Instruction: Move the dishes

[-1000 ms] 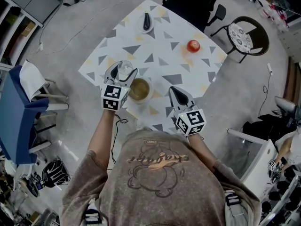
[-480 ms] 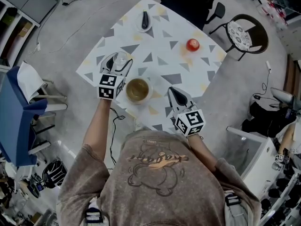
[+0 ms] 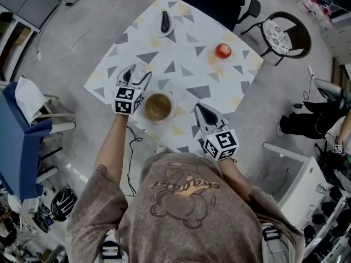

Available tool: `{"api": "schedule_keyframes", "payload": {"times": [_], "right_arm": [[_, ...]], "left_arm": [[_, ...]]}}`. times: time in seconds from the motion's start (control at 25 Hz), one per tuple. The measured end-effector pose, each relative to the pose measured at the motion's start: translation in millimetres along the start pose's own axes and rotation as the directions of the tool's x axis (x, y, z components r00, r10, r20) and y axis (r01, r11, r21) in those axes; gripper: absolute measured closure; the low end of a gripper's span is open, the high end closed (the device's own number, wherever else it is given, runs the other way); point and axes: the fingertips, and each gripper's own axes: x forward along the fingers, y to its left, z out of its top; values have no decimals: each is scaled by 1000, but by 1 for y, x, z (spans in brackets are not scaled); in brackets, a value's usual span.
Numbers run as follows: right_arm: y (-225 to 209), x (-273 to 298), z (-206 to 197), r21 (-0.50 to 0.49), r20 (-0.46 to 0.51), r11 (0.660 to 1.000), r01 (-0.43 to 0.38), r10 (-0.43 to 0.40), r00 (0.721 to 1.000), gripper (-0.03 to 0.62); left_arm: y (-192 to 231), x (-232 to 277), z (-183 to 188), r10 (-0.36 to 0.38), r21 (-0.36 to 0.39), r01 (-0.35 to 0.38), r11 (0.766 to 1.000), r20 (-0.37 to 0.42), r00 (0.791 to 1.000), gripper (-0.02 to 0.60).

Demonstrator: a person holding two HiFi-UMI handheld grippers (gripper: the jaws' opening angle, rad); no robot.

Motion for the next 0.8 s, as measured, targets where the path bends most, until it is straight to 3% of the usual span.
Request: {"api": "schedule_keyframes", "payload": {"times": [0.28,0.8], "right_arm": [[-4,6,-5,14,-16,1000,11,-10,1000,589],[-9,10,-7,28,-29,999,29,-28,999,589]], "left_arm": [[4,16,-23,-7,-16,7,1000,-47,999,293],[3,29,-34,-17,12,18,1000,-63,998,293]]}}
